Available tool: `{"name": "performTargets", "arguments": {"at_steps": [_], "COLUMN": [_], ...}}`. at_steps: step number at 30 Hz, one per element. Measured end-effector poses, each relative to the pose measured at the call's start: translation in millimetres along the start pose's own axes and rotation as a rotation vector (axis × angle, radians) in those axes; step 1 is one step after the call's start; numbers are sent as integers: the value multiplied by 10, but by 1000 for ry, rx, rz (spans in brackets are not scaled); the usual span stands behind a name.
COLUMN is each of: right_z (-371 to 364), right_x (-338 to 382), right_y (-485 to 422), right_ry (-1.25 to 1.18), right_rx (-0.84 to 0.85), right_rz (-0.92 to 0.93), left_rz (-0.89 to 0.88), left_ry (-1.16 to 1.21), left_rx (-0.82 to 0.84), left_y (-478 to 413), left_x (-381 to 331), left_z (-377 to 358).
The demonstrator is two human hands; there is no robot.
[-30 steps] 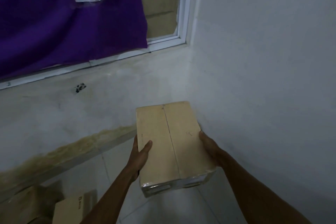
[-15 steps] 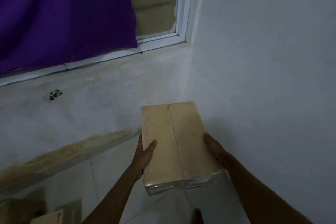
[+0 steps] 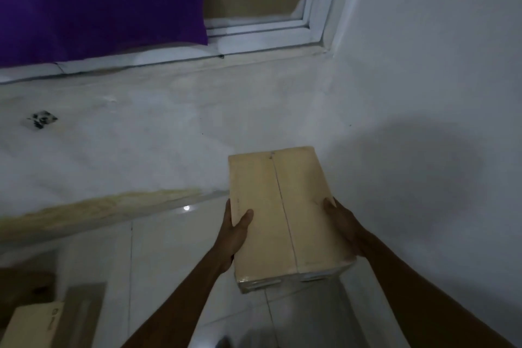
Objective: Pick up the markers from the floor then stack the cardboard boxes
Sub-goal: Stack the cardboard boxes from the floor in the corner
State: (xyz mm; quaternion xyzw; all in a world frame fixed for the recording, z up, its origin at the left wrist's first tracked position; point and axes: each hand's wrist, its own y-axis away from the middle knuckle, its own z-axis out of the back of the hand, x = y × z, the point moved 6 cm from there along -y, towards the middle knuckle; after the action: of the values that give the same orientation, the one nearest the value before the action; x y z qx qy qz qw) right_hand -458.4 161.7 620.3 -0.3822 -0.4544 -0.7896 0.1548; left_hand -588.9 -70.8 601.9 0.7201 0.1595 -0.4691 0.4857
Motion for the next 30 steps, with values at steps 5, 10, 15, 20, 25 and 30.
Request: {"name": "performTargets", "arguments": {"at_steps": [5, 10, 15, 20, 25, 30], "right_z": [-54, -145, -249, -303, -314, -348], "right_x": [-144, -249, -468, -839, -1110, -1161], "right_y": [-654, -1393, -2082, -2735, -3240, -3627], "right_ry": [-17, 48, 100, 156, 245, 315], "right_rx": [13, -9, -23, -53, -133, -165], "right_rz": [-87, -54, -12, 19, 77, 177], "left_rz": [15, 14, -2, -27, -55, -87], "left_ry": [30, 30, 20, 10, 20, 16], "left_rx": [-31, -33, -59, -82, -90, -92], "left_y": [-640, -1395, -2059, -2629, -3050, -3432], "left_x": [188, 479, 837, 1276, 1592, 1763], "left_z": [-71, -84, -78, -183, -353, -418]}}
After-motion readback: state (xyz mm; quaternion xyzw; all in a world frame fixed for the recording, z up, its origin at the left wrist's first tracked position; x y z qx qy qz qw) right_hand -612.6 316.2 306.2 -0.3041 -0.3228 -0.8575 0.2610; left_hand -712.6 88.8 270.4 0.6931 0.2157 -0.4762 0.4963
